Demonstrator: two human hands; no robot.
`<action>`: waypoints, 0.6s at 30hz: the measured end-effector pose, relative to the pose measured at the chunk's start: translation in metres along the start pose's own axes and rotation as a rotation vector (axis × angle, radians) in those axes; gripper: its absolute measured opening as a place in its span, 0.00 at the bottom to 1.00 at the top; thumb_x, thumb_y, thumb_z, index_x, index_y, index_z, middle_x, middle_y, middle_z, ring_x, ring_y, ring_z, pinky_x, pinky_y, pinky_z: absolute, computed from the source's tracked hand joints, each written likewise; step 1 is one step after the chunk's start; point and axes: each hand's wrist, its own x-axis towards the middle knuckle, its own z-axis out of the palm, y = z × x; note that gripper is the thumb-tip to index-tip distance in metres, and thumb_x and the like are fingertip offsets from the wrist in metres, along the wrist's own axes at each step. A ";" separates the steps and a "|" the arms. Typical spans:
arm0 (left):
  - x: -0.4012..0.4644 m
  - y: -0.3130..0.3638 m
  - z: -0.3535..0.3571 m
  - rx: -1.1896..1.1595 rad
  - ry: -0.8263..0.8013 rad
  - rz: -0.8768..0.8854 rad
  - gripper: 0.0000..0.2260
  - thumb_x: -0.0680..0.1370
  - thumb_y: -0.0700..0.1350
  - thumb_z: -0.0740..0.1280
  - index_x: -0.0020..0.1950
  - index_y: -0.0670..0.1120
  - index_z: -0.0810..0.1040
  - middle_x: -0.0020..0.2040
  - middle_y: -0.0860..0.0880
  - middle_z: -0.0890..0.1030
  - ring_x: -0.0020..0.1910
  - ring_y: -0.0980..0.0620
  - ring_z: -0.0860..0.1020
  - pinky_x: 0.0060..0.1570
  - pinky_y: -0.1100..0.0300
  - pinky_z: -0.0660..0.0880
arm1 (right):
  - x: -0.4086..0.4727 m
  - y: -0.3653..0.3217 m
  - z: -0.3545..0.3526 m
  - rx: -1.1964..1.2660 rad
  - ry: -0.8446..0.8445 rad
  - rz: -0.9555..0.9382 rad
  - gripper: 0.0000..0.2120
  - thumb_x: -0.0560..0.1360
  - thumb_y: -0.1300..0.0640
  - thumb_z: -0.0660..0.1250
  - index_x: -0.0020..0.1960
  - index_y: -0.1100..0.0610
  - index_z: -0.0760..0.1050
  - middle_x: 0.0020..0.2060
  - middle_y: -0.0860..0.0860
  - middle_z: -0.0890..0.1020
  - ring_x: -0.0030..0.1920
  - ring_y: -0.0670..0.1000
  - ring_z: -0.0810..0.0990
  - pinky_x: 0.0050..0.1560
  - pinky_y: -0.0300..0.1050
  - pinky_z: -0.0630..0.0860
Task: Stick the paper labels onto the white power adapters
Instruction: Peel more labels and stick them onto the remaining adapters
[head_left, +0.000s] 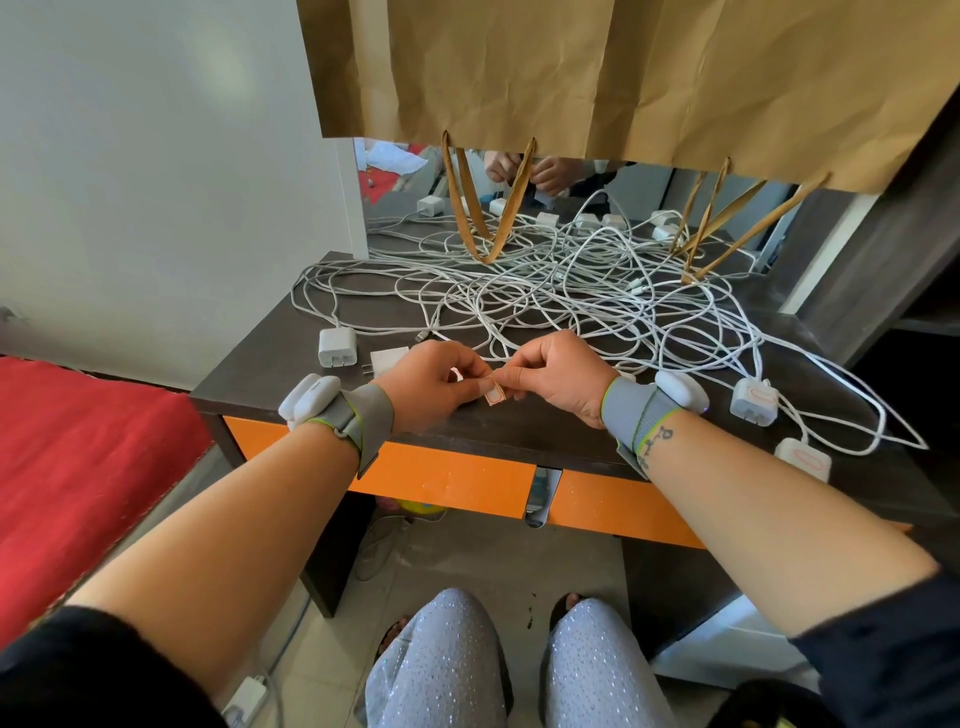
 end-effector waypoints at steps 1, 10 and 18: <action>0.000 0.000 0.000 -0.006 -0.002 0.003 0.04 0.75 0.46 0.68 0.40 0.52 0.78 0.33 0.58 0.74 0.24 0.62 0.69 0.26 0.73 0.65 | 0.000 0.000 0.000 -0.006 -0.003 -0.002 0.05 0.71 0.58 0.71 0.37 0.57 0.81 0.28 0.46 0.80 0.28 0.39 0.76 0.34 0.29 0.73; 0.000 -0.003 -0.001 -0.057 -0.006 -0.008 0.06 0.75 0.46 0.68 0.39 0.55 0.78 0.36 0.57 0.77 0.30 0.56 0.69 0.33 0.67 0.69 | -0.001 -0.002 -0.002 -0.046 -0.023 -0.030 0.05 0.72 0.58 0.69 0.38 0.56 0.80 0.24 0.42 0.80 0.28 0.38 0.76 0.35 0.27 0.72; -0.002 0.000 -0.004 -0.043 0.000 0.016 0.08 0.75 0.46 0.68 0.37 0.56 0.77 0.30 0.59 0.74 0.25 0.64 0.69 0.27 0.74 0.65 | -0.001 -0.005 -0.002 -0.053 -0.036 -0.034 0.05 0.73 0.60 0.69 0.43 0.61 0.81 0.27 0.43 0.80 0.28 0.37 0.76 0.35 0.27 0.72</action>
